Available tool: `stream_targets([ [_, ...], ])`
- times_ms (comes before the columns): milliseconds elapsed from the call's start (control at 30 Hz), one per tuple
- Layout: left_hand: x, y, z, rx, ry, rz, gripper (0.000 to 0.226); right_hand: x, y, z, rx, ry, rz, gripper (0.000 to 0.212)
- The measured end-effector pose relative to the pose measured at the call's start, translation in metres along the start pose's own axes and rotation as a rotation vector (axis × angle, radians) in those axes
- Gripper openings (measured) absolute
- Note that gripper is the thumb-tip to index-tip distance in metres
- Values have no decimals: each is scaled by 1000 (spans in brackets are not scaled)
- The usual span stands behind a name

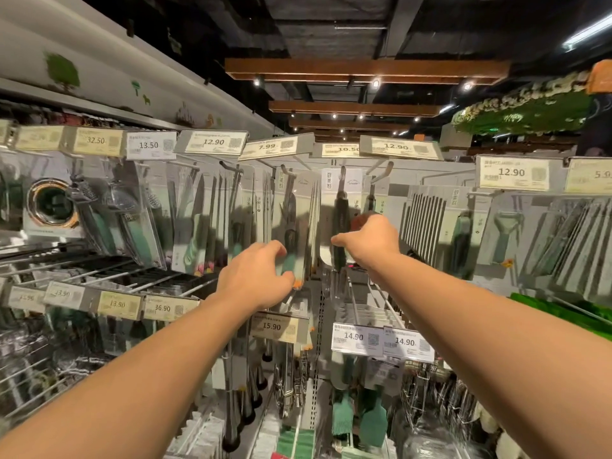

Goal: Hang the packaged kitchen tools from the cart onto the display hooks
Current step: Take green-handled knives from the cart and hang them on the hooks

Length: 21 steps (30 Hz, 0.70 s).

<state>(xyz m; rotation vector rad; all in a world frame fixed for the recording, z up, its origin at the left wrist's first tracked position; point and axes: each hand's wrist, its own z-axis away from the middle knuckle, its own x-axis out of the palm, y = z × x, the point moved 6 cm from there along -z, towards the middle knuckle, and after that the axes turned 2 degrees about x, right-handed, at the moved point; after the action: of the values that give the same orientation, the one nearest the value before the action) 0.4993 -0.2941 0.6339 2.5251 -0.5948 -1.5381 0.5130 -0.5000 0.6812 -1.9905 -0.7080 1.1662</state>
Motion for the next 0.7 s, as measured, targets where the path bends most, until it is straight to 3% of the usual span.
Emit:
stream_targets([
  [167, 0, 3, 1, -18, -12, -18, 49, 6, 5, 8, -39, 52, 119, 30],
  [267, -2, 4, 9, -46, -11, -45, 48, 8, 2, 22, -220, 77, 112, 22],
  [467, -18, -3, 49, -179, -13, -125, 48, 36, -5, 57, -465, -220, 137, 18],
  [700, -49, -34, 160, -465, -26, -235, 56, 84, -11, 131, -540, -549, 151, 25],
])
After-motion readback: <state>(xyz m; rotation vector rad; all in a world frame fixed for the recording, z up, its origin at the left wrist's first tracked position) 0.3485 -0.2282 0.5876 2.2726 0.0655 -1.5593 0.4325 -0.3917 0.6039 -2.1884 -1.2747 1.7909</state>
